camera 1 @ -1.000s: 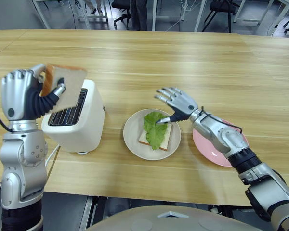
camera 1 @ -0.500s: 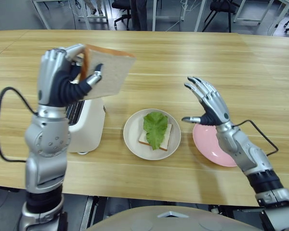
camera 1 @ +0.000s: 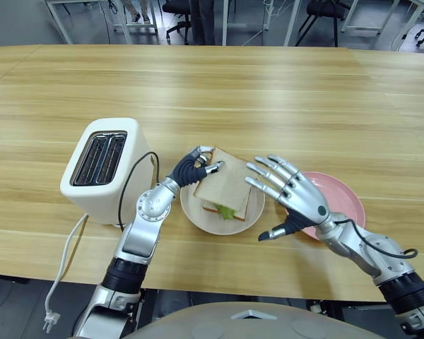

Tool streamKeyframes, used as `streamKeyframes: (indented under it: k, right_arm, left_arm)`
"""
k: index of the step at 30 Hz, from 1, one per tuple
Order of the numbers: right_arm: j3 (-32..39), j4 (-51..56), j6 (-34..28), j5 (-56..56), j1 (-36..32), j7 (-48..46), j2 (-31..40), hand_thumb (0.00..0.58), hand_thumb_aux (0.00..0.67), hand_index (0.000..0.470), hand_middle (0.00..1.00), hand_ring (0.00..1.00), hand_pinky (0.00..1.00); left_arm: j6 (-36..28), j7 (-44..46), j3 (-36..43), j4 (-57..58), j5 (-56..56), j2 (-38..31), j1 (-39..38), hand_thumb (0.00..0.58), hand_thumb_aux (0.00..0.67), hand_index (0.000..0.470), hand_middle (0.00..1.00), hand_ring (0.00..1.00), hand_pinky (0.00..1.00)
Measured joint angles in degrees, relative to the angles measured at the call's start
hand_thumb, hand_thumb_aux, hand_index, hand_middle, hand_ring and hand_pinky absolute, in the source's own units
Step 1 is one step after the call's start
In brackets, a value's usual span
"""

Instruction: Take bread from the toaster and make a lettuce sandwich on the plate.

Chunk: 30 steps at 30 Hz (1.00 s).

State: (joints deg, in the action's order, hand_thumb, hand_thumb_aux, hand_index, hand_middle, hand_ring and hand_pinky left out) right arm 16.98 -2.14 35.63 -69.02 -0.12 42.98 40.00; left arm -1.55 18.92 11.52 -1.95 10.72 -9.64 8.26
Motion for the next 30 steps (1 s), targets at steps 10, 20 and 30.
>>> streamKeyframes:
  k: [10,20,30]
  right_arm:
    - [7.17,4.49,-1.32,-1.17,-2.30,-7.55,-1.94,0.000,0.000,0.000,0.00,0.00,0.00]
    - [11.68,12.95,-5.58,-0.11,-7.06,-18.16,-6.64,0.000,0.000,0.000,0.00,0.00,0.00]
    - [14.77,17.34,-7.41,7.41,-12.79,-33.22,-10.15,0.000,0.000,0.000,0.00,0.00,0.00]
  left_arm:
    - [3.11,-0.98,-0.68,15.94,-3.40,2.73,3.66,0.580,0.670,0.460,1.00,1.00,1.00]
    - [8.63,-5.94,-0.47,26.77,-1.53,3.61,6.56,0.580,0.670,0.460,1.00,1.00,1.00]
    - [11.95,-16.11,3.86,32.29,10.22,-0.39,9.10,0.000,0.000,0.000,1.00,1.00,1.00]
